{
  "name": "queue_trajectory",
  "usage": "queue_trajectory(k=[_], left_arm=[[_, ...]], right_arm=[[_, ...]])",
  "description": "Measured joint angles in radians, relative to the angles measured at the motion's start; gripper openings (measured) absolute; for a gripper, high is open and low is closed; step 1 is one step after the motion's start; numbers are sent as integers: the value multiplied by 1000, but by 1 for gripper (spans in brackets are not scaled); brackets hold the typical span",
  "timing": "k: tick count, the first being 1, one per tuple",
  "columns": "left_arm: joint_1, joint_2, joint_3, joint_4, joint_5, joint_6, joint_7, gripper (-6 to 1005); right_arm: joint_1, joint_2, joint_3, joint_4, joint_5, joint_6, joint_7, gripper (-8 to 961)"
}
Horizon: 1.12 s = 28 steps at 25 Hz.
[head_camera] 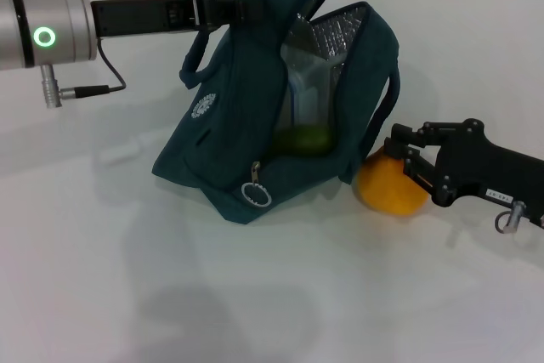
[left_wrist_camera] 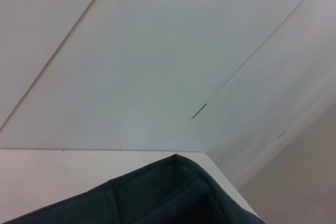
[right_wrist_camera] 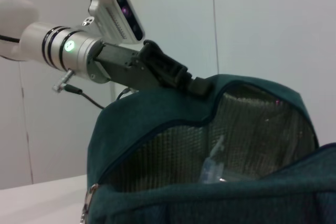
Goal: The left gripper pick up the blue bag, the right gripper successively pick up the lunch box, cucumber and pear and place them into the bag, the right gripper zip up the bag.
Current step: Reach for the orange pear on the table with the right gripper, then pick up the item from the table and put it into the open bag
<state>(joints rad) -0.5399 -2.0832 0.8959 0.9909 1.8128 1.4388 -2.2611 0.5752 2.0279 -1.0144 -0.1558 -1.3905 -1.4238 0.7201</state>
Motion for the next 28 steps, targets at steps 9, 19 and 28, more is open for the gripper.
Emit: queue_trajectory(k=[9, 19, 28], left_arm=[[0, 0, -1, 0, -2, 0, 1, 49], [3, 0, -2, 0, -3, 0, 2, 49], [11, 1, -2, 0, -3, 2, 2, 49]], right_arm=[[4, 0, -18, -1, -1, 8, 4, 126], [1, 0, -14, -1, 13, -5, 5, 30], [-67, -16, -12, -39, 229, -201, 92, 32]])
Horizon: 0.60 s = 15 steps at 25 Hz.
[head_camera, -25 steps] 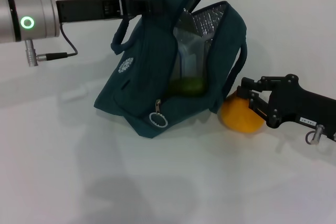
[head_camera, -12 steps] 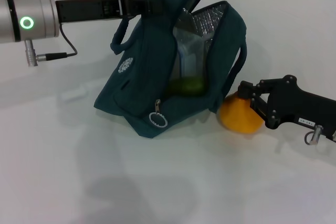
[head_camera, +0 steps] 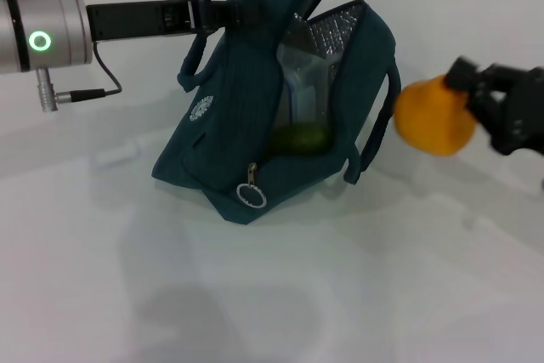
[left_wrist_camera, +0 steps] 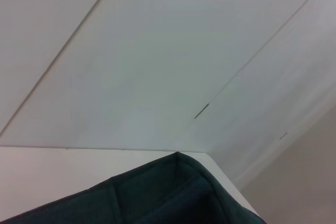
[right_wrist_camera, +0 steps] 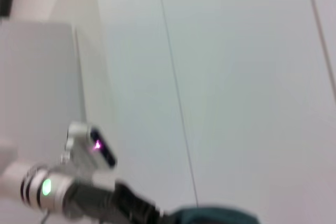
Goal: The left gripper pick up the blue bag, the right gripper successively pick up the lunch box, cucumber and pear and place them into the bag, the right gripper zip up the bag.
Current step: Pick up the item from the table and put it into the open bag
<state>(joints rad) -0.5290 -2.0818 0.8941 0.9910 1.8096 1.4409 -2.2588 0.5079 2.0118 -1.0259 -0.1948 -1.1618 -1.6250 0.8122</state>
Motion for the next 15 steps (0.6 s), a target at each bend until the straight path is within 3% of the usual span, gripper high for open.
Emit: queue_trajectory(k=[7, 15], left_arm=[[6, 0, 4, -2, -29, 17, 9, 49], [-29, -1, 7, -16, -46, 76, -26, 49]], right_arm=[[-54, -1, 2, -111, 88, -69, 79, 34], [4, 1, -7, -174, 114, -95, 119, 36]])
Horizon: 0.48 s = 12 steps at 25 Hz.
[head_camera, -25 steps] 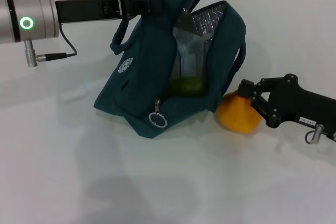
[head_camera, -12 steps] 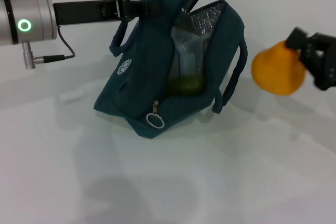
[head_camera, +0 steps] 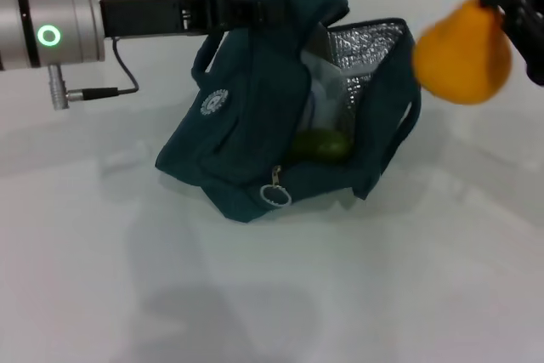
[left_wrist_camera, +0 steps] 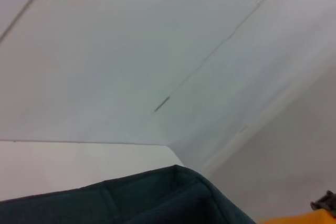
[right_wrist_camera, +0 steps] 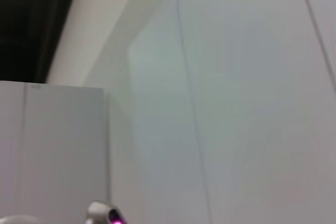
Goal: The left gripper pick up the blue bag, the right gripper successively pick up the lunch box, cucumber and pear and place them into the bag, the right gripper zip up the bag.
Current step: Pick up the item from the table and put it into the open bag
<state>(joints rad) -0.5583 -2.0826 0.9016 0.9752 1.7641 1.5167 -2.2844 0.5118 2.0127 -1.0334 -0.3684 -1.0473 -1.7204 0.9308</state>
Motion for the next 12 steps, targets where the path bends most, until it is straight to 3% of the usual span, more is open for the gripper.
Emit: queue_trajectory(k=[4, 12], left_arm=[[-6, 0, 0, -1, 0, 3, -11, 49], [-27, -1, 0, -7, 6, 4, -33, 49]], right_arm=[[50, 3, -38, 0, -11, 26, 15, 37], [127, 12, -257, -2, -10, 178, 17, 40]])
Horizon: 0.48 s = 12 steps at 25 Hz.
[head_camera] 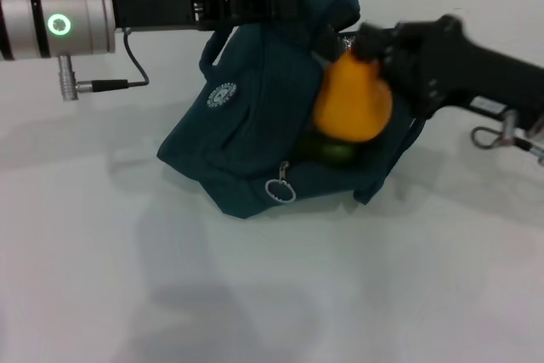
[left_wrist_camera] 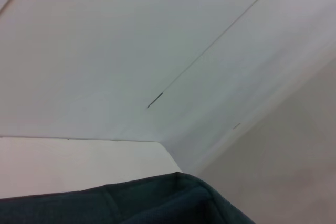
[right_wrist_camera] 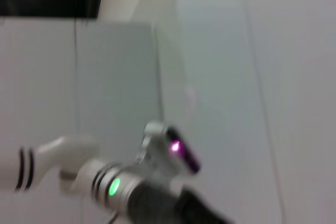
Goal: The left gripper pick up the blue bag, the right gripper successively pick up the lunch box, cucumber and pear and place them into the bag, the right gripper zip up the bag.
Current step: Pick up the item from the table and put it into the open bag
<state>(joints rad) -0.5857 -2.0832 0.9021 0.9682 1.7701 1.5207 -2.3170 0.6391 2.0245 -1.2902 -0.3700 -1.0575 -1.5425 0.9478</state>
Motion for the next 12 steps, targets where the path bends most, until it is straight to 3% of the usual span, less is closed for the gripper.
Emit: queue_trajectory(k=[12], left_arm=[[-21, 3, 0, -35, 2, -7, -5, 49]], right_arm=[[55, 4, -147, -1, 10, 163, 0, 43]])
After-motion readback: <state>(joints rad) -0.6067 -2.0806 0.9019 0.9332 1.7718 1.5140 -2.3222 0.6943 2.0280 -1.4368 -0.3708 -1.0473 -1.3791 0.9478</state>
